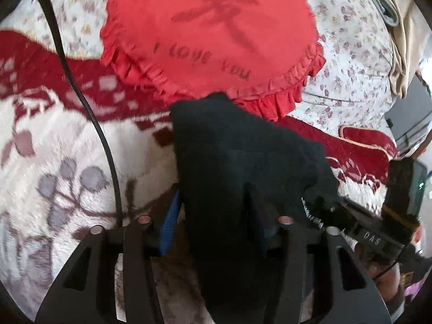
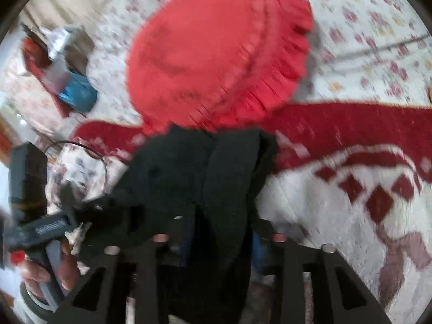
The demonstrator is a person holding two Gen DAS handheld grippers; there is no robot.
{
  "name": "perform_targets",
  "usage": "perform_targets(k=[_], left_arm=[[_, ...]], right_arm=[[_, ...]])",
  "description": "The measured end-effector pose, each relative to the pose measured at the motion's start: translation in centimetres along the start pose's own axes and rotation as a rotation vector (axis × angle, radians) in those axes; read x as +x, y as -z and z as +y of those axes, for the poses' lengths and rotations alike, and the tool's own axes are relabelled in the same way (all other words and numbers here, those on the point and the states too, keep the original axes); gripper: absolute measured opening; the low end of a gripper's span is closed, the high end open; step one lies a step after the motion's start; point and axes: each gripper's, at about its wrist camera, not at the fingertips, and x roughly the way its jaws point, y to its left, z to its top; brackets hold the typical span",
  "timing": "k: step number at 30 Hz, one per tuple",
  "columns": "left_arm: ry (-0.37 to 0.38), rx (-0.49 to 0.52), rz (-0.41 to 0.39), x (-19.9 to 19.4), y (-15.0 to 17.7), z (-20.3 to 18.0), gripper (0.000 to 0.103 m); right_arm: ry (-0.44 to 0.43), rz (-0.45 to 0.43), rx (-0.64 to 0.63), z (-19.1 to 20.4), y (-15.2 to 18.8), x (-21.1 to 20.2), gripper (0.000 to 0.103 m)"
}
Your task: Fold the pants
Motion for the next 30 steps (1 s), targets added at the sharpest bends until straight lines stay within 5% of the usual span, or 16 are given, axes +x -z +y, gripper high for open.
perform_targets(k=[7, 10, 20, 30], left_arm=[[-0.071, 0.066, -0.063, -2.7, 0.7, -1.4, 0.057], [-0.110, 0.105, -0.097, -4.1, 1.5, -2.7, 0.057], [-0.183, 0.147, -0.104, -2.7, 4.5, -4.6, 0.063], [-0.227, 0.164, -0.162, -4.4, 5.4, -5.8, 0.064]], right_arm=[[0.074, -0.066, -0.102, 1.9, 0.2, -4.7, 0.040], [0.034, -0.100, -0.145, 3.9, 0.4, -6.4, 0.040], [0.118, -0.005, -0.219, 5.3, 3.7, -2.5, 0.040], [0.086, -0.077, -0.187, 6.1, 3.5, -5.9, 0.040]])
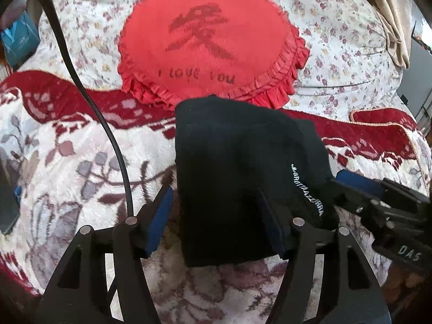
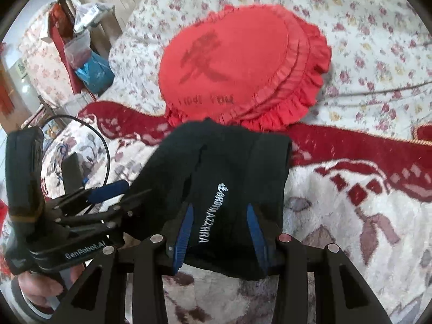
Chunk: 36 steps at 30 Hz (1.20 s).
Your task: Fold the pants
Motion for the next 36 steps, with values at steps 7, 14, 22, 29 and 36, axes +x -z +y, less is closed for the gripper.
perform_targets(k=[7, 14, 22, 29, 36], left_arm=[[-0.053, 0.018, -0.077, -3.3, 0.3, -0.3, 0.064], [-0.115, 0.017, -0.126, -6.0, 0.6, 0.4, 0.064], [-0.168, 0.035, -0.155, -7.7, 1.0, 0.4, 0.064], [-0.165, 0.019, -0.173, -8.8, 1.0, 0.2, 0.064], [-0.176, 0.032, -0.181, -9.3, 1.1, -0.2, 0.064]], right_arm=[[0.017, -0.062, -0.007, 1.2, -0.3, -2.6, 0.049], [0.006, -0.070, -0.009, 1.8, -0.1, -3.8, 0.049], [-0.010, -0.040, -0.019, 2.5, 0.5, -3.8, 0.051], [-0.010, -0.043, -0.022, 2.9, 0.6, -4.1, 0.051], [-0.018, -0.035, -0.017, 3.0, 0.7, -4.3, 0.051]])
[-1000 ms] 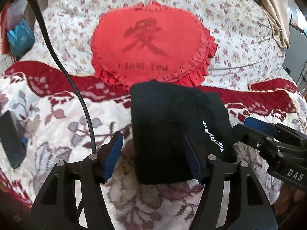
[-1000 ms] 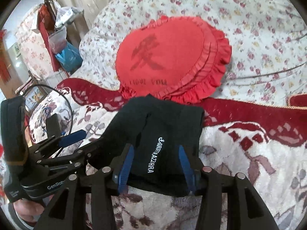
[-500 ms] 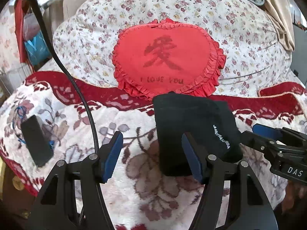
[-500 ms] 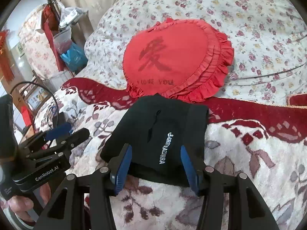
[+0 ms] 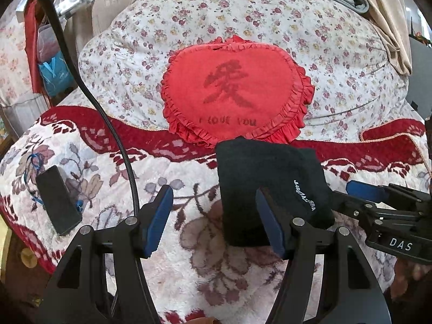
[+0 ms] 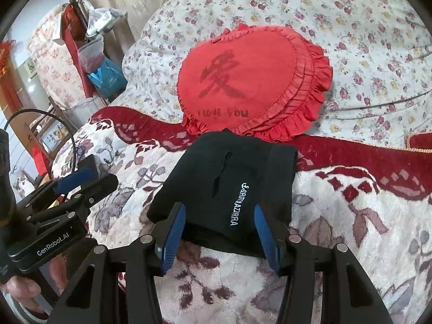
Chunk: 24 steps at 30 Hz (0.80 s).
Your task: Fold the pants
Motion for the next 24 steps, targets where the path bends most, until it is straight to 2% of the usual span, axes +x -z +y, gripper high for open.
perform_targets(k=[10, 24], left_arm=[[-0.016, -0.015, 0.018, 0.4, 0.1, 0.1, 0.064], [0.006, -0.024, 0.033, 0.8, 0.1, 0.2, 0.064]], right_arm=[[0.001, 0.021, -0.005, 0.0, 0.2, 0.6, 0.051], [-0.002, 0.027, -0.004, -0.2, 0.2, 1.0, 0.051]])
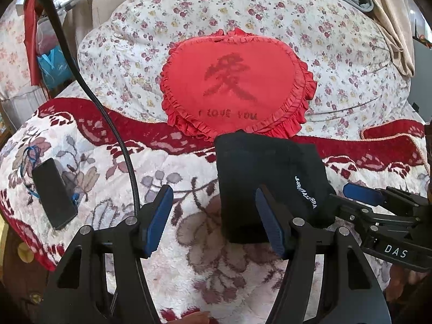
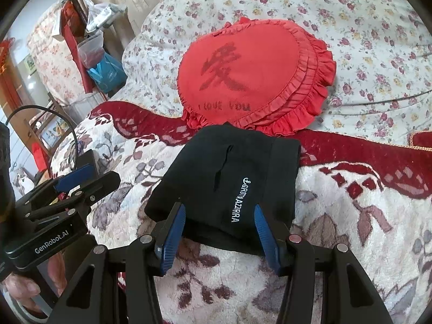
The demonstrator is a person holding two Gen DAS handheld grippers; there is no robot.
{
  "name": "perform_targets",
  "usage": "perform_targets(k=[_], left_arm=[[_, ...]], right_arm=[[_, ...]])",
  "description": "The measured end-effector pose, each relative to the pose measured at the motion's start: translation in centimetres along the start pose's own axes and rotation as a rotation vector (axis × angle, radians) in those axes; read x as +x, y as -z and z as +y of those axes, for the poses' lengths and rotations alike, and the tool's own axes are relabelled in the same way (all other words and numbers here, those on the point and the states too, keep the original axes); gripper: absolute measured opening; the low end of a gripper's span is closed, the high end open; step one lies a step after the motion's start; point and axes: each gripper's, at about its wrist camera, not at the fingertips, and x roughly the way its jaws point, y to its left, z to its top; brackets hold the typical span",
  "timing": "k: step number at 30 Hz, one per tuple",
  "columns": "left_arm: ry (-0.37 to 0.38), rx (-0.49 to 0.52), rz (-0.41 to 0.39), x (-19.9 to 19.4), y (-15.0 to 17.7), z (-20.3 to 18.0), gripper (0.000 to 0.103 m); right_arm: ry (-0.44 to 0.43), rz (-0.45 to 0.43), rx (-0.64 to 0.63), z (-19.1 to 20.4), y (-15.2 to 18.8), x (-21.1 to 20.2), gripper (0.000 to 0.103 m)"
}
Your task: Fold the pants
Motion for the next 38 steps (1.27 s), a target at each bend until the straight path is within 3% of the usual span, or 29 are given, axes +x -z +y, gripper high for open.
perform_targets(k=[38], left_arm=[[0.015, -0.033, 0.011, 0.6, 0.1, 0.7, 0.064]], right_arm=[[-0.001, 0.029, 0.010, -0.7, 0.9, 1.0, 0.051]])
